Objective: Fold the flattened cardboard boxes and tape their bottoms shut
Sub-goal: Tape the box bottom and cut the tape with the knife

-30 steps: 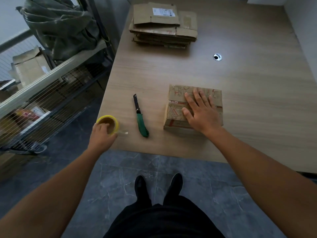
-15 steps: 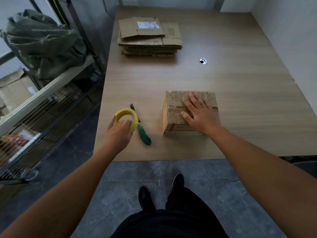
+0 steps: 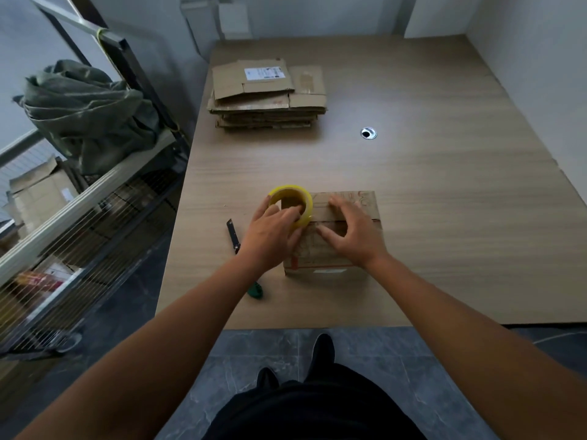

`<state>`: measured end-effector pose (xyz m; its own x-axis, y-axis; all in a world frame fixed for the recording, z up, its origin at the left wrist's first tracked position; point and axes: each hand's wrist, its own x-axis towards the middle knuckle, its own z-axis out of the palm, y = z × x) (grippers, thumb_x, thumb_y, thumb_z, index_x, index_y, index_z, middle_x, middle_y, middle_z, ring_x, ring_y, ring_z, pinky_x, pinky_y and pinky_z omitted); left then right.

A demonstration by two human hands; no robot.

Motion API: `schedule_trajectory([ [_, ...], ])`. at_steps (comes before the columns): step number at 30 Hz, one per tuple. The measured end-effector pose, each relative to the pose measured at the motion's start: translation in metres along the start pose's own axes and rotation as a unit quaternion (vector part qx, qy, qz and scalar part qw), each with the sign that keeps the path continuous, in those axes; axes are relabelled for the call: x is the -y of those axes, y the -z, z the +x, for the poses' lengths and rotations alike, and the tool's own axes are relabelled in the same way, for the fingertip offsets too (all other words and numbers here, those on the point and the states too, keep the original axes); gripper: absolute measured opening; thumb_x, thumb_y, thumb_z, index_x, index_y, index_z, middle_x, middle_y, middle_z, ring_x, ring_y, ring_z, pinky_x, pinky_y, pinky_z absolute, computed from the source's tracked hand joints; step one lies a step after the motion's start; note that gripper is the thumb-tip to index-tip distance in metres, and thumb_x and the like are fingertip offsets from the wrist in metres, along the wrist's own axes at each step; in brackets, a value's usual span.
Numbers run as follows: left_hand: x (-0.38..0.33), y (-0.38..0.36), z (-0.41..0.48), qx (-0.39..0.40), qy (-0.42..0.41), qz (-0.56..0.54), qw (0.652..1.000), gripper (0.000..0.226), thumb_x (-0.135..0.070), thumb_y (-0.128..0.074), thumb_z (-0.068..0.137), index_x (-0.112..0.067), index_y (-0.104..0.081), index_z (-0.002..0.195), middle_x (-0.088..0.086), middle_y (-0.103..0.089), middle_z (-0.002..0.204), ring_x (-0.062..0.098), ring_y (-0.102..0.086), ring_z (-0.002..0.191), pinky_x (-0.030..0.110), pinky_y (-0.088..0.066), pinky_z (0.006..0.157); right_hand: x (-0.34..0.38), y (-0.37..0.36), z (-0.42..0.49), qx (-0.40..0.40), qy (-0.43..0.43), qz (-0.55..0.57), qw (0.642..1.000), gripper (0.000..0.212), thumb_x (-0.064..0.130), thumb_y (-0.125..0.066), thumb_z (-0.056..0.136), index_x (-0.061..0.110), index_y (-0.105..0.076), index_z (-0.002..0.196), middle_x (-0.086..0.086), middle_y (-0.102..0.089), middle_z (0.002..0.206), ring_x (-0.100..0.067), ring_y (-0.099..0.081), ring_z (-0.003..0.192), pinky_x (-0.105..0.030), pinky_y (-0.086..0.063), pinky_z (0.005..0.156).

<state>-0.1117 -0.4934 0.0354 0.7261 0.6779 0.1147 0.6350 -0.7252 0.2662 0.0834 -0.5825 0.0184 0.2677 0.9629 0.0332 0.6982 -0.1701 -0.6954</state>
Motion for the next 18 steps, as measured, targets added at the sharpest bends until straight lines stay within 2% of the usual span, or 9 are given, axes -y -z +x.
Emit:
schedule_trajectory([
  [2,-0.005,-0.003,0.001,-0.011,0.009,0.006,1.000,0.031,-0.043,-0.044,0.103,-0.024,-0.060,0.121,-0.006,-0.071,0.105,0.020,-0.062,0.107,0.043,-0.014,0.126,-0.002,0.003,0.004,-0.030,-0.010,0.041,0.999,0.055,0.047,-0.069,0.088,0.019,-0.061,0.134,0.001,-0.067,0.123,-0.018,-0.056,0.117,-0.042,-0.046,0.105],
  [3,-0.006,-0.005,0.001,-0.016,0.013,0.011,1.000,0.031,-0.043,-0.044,0.103,-0.024,-0.061,0.121,-0.006,-0.071,0.105,0.019,-0.063,0.106,0.043,-0.016,0.126,-0.001,0.005,0.005,-0.042,-0.008,0.033,0.999,0.043,0.043,-0.071,0.089,0.020,-0.066,0.125,0.003,-0.068,0.116,-0.015,-0.055,0.111,-0.041,-0.048,0.099],
  [6,-0.009,-0.010,0.000,-0.033,0.025,0.025,0.999,0.032,-0.043,-0.046,0.103,-0.022,-0.062,0.122,-0.005,-0.072,0.105,0.020,-0.063,0.104,0.042,-0.016,0.125,0.003,0.004,0.006,-0.062,0.007,-0.007,0.998,0.019,0.035,-0.070,0.093,0.021,-0.073,0.106,0.007,-0.067,0.102,-0.008,-0.044,0.100,-0.031,-0.041,0.086],
  [8,-0.011,-0.011,-0.001,-0.041,0.030,0.031,0.998,0.031,-0.041,-0.049,0.102,-0.020,-0.062,0.122,-0.003,-0.072,0.104,0.021,-0.063,0.102,0.042,-0.016,0.125,0.004,0.003,0.007,-0.067,0.003,-0.016,0.998,0.016,0.032,-0.069,0.095,0.020,-0.072,0.105,0.008,-0.063,0.097,-0.008,-0.041,0.098,-0.030,-0.037,0.084],
  [11,-0.014,-0.014,-0.003,-0.051,0.031,0.041,0.997,0.032,-0.040,-0.053,0.101,-0.018,-0.062,0.123,-0.002,-0.072,0.105,0.022,-0.062,0.101,0.043,-0.018,0.125,0.004,0.001,0.008,-0.066,-0.009,0.001,0.998,0.016,0.030,-0.068,0.095,0.022,-0.071,0.108,0.010,-0.062,0.093,-0.014,-0.045,0.099,-0.036,-0.041,0.087],
  [15,-0.015,-0.017,-0.002,-0.047,0.024,0.054,0.997,0.039,-0.043,-0.047,0.101,-0.018,-0.061,0.127,-0.003,-0.072,0.113,0.022,-0.059,0.104,0.042,-0.017,0.125,0.000,0.001,0.010,-0.037,0.024,-0.073,0.996,0.017,0.034,-0.060,0.098,0.024,-0.070,0.108,0.004,-0.069,0.103,-0.023,-0.048,0.104,-0.041,-0.037,0.089],
  [18,-0.013,-0.020,-0.003,-0.063,0.026,0.056,0.996,0.040,-0.045,-0.049,0.096,-0.018,-0.065,0.122,-0.003,-0.073,0.108,0.023,-0.059,0.097,0.041,-0.021,0.123,0.000,0.000,0.012,-0.011,0.025,-0.100,0.995,0.017,0.036,-0.058,0.098,0.023,-0.067,0.105,0.004,-0.066,0.102,-0.025,-0.049,0.104,-0.042,-0.035,0.090],
])
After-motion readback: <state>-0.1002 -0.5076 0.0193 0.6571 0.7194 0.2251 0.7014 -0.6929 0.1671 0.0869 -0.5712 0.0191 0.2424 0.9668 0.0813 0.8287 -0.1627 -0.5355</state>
